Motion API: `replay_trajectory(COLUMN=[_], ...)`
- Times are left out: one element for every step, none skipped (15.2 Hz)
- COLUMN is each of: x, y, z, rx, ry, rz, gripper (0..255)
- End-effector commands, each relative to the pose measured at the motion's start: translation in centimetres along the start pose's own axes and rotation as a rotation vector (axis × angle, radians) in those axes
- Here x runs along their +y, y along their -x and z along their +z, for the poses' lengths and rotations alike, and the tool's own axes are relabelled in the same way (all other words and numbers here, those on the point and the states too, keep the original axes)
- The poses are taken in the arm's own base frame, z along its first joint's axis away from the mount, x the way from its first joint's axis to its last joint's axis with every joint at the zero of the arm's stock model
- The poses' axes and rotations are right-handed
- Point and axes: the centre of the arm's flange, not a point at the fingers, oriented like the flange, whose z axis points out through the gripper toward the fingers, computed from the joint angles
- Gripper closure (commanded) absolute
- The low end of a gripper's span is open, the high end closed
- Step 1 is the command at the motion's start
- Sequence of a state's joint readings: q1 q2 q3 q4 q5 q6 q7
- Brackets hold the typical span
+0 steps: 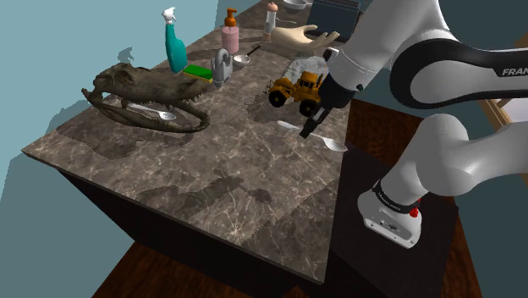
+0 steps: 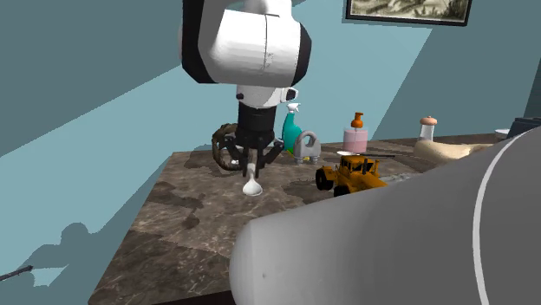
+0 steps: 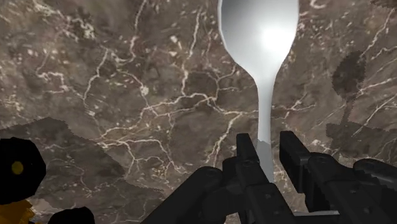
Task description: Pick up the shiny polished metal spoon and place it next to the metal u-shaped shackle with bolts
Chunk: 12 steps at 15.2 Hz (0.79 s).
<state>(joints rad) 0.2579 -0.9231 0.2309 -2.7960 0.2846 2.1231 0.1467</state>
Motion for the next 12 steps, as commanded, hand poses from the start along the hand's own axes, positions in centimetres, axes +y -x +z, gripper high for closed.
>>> replay_trajectory(x=[-0.1,-0.1,-0.2,-0.3,-0.3,-0.4,-0.5,-0.5,-0.6,-0.7,-0.7,-0.8], y=[-0.2,-0.3,-0.4,-0.5,-0.6,-0.7,-0.9,-1.0,-1.1,-1.2,-1.3,-1.5], z=[-1.0,-1.5,-2.0,-2.6,-3.1,-3.6,-4.1,-4.6,-5.1,-5.6,-6.1,-6.6], rx=[-0.001,-0.001,-0.001,-0.001,-0.001,-0.001,-0.001,-0.001,-0.001,-0.001,-0.001,-0.001], ry=[0.000,0.000,0.000,0.000,0.000,0.000,0.000,0.000,0.000,0.000,0.000,0.000], rz=[0.000,0.000,0.000,0.000,0.000,0.000,0.000,0.000,0.000,0.000,0.000,0.000], gripper=[255,255,255,255,255,255,255,255,255,255,255,255])
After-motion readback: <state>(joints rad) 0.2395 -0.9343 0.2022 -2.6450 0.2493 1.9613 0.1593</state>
